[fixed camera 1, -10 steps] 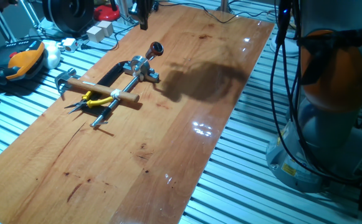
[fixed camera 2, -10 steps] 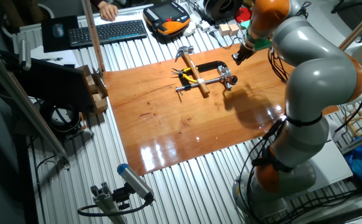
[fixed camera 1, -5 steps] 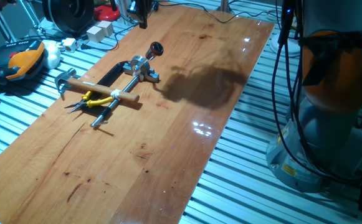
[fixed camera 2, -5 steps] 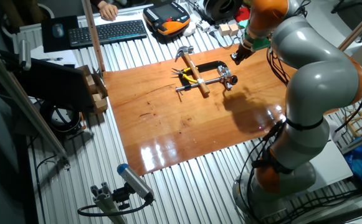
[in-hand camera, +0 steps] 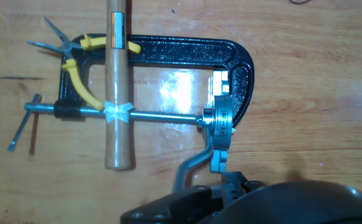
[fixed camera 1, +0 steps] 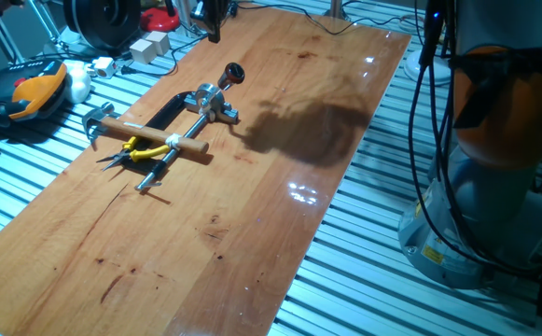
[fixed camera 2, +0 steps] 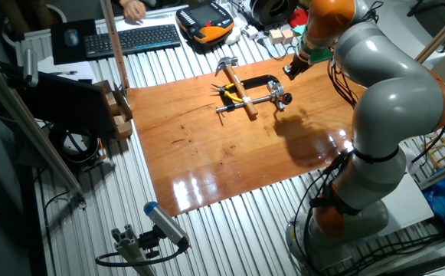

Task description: Pull up the lever

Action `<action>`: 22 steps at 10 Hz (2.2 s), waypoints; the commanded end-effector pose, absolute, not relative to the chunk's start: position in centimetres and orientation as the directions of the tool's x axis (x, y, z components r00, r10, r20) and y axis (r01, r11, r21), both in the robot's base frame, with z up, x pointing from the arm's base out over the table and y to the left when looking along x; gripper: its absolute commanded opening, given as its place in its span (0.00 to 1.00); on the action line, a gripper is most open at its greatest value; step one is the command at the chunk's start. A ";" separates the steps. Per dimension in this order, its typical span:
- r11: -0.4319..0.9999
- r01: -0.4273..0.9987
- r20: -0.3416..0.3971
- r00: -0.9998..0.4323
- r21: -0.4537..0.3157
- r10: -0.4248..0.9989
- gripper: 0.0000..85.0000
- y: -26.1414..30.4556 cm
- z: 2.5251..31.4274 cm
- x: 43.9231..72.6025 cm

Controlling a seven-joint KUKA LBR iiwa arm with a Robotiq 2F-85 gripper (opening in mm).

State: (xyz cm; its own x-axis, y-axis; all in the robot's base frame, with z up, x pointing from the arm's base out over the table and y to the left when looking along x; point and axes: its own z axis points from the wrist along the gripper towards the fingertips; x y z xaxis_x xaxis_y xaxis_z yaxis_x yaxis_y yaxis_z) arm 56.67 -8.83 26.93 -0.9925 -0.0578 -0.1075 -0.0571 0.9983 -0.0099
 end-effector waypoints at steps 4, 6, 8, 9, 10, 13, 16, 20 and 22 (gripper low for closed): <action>0.998 -0.058 -0.107 -0.992 -0.017 -0.060 0.00 -8.4 27.0 56.6; 0.998 -0.065 -0.108 -0.992 -0.021 -0.066 0.00 -8.6 27.0 56.7; 0.998 -0.065 -0.107 -0.992 -0.019 -0.066 0.00 -8.6 27.0 56.6; 0.998 -0.065 -0.107 -0.992 -0.019 -0.066 0.00 -8.6 27.0 56.6; 0.998 -0.065 -0.105 -0.992 -0.019 -0.066 0.00 -8.6 27.0 56.6; 0.998 -0.066 -0.105 -0.992 -0.019 -0.068 0.00 -8.6 27.0 56.6; 0.998 -0.068 -0.107 -0.992 -0.019 -0.069 0.00 -8.7 27.0 56.7; 0.997 -0.071 -0.106 -0.992 -0.020 -0.072 0.00 -8.7 27.0 56.6; 0.997 -0.075 -0.105 -0.992 -0.018 -0.077 0.00 -8.7 27.0 56.6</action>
State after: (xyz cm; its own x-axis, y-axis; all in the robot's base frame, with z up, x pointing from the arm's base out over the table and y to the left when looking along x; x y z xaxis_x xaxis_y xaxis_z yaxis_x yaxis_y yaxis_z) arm 56.62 -8.72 27.00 -0.9915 -0.0767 -0.1048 -0.0751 0.9970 -0.0184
